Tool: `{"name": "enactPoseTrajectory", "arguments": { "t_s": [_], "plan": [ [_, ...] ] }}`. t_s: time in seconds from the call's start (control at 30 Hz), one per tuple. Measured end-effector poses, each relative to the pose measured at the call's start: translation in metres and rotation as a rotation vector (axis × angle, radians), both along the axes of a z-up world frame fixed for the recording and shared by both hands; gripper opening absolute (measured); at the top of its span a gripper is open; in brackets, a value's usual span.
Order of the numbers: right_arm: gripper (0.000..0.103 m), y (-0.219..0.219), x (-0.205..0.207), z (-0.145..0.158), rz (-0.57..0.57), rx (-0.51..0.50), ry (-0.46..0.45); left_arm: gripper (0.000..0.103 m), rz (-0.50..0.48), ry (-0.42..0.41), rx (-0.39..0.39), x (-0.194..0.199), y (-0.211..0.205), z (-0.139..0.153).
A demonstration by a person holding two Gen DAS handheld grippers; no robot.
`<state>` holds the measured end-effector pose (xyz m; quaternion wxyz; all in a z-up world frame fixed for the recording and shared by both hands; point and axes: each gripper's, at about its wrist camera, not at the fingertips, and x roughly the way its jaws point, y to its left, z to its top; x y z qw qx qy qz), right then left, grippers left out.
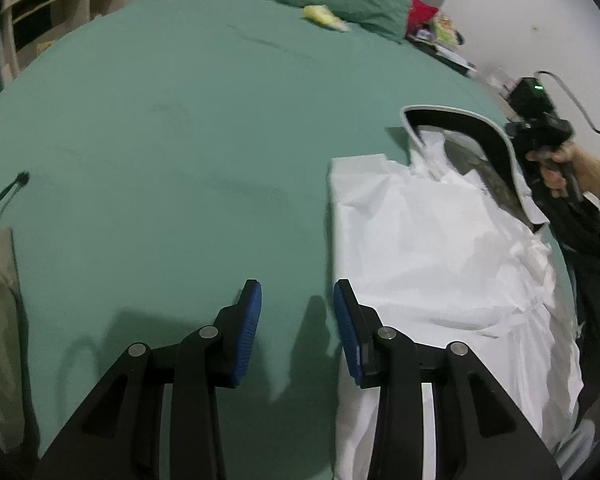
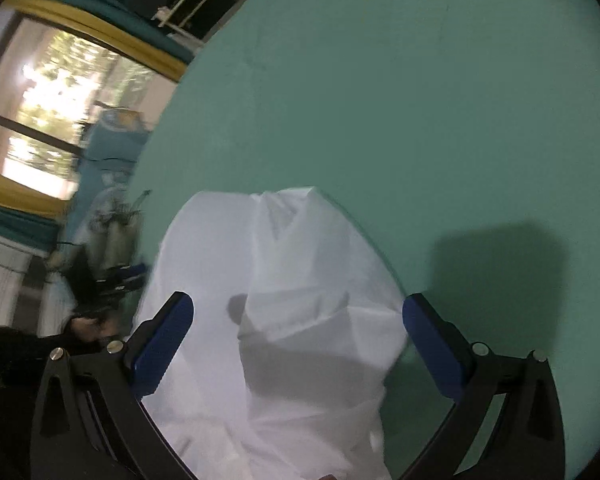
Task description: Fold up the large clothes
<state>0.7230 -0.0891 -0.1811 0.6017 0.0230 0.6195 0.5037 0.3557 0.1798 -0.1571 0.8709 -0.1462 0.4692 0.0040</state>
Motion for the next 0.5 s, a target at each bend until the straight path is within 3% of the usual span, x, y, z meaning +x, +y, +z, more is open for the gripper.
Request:
{"name": "enactPoseTrajectory", "arguments": {
  "t_s": [0.07, 0.2, 0.27, 0.4, 0.43, 0.47, 0.5],
  "plan": [
    [0.103, 0.005, -0.007, -0.01, 0.056, 0.006, 0.078, 0.047, -0.017, -0.014, 0.033, 0.0, -0.005, 0.002],
    [0.1, 0.027, -0.024, -0.022, 0.134, 0.072, 0.198, 0.048, -0.05, -0.028, 0.102, -0.001, -0.015, 0.003],
    [0.094, 0.049, -0.046, -0.029, 0.234, 0.037, 0.238, 0.048, -0.053, -0.02, 0.101, -0.001, -0.016, 0.001],
    [0.088, 0.079, -0.072, -0.022, 0.287, -0.055, 0.142, 0.048, -0.048, -0.002, 0.1, 0.0, -0.015, -0.003],
    [0.079, 0.082, -0.077, -0.017, 0.297, -0.082, 0.111, 0.048, -0.046, -0.002, 0.101, -0.001, -0.014, -0.003],
    [0.06, 0.089, -0.086, -0.014, 0.309, -0.128, 0.063, 0.048, -0.041, -0.002, 0.1, -0.001, -0.014, -0.002],
    [0.047, 0.092, -0.093, -0.016, 0.318, -0.166, 0.025, 0.048, -0.038, -0.002, 0.098, -0.002, -0.014, -0.002]
  ]
}}
